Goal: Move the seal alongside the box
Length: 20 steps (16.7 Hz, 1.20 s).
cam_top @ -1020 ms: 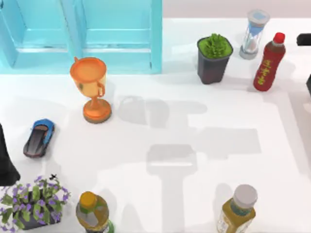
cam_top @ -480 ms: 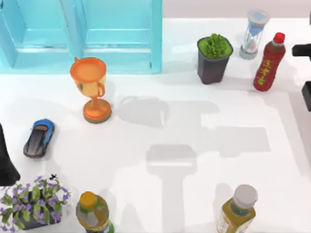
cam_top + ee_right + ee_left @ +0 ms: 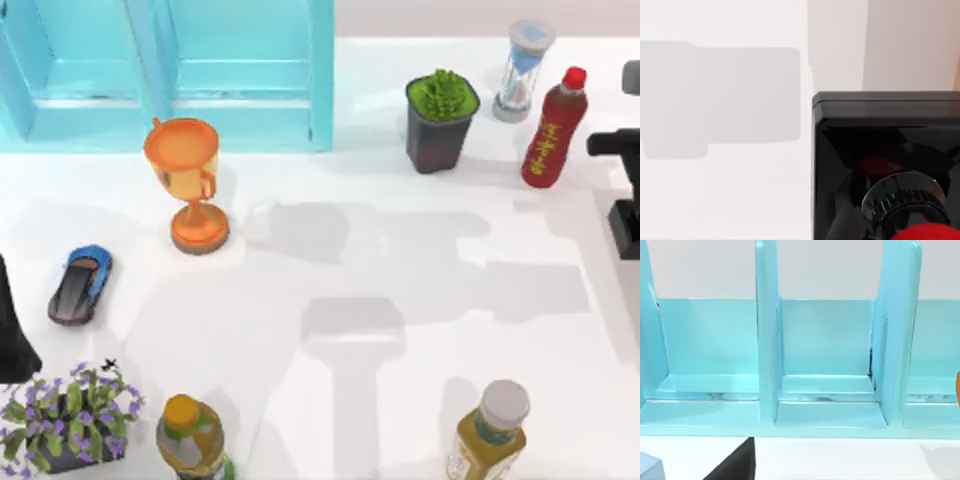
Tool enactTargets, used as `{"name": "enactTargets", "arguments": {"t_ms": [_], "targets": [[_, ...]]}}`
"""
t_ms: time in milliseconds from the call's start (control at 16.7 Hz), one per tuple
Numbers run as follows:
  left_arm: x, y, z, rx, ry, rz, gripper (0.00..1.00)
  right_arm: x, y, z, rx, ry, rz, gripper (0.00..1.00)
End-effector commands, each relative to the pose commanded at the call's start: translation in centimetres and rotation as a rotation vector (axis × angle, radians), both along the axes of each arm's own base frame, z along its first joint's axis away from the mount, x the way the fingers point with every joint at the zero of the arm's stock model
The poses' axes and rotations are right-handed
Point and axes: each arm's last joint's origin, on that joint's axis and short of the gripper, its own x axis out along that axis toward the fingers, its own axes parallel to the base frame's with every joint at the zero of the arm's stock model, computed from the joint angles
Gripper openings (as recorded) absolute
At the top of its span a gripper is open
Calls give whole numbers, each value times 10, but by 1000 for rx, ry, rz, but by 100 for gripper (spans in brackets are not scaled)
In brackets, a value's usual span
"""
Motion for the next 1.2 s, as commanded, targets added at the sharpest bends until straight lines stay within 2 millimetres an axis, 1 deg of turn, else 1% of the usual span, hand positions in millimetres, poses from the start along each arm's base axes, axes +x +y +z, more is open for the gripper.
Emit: {"name": "enactTargets", "arguments": {"t_ms": [60,840,900,1200], "targets": [[0,0,0,0,0,0,100,0,0,0,0,0,0,0],[0,0,0,0,0,0,100,0,0,0,0,0,0,98],[0,0,0,0,0,0,100,0,0,0,0,0,0,100],[0,0,0,0,0,0,100,0,0,0,0,0,0,100]]}}
